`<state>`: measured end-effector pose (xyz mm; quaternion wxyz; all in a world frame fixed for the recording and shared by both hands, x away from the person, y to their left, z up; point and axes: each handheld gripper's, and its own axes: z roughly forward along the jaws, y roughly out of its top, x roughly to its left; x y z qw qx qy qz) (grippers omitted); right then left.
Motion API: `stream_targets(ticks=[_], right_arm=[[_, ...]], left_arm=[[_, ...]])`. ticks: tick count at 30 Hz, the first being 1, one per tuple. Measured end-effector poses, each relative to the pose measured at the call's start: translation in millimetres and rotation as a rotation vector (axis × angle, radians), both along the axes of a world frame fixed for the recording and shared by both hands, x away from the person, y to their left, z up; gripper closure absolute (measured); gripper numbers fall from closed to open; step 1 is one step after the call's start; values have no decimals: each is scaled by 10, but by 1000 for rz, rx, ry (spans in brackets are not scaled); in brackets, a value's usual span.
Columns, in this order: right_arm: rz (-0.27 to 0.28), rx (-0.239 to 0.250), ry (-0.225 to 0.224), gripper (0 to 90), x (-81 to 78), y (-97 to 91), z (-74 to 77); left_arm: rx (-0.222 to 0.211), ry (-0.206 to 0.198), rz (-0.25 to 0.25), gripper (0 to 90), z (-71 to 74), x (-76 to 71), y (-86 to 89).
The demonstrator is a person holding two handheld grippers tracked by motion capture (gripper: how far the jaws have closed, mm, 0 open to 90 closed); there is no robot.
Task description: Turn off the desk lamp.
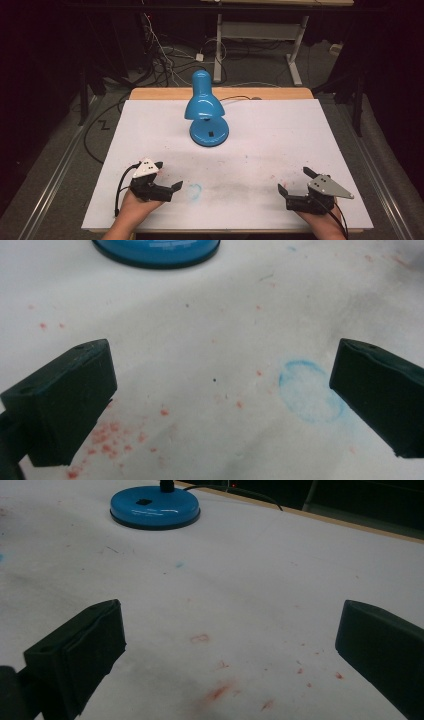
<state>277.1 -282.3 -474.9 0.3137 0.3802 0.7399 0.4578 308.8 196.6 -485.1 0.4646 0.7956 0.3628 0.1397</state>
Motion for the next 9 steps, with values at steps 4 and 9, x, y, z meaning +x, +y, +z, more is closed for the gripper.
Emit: stream_targets(ticks=[4,9], right_arm=[[-6,3,7,6,21,-10,-27],[-10,3,6,6,37,-14,-48]], left_arm=[[4,4,6,0,-2,8,-6],[18,17,5,0,-12,22,-10]])
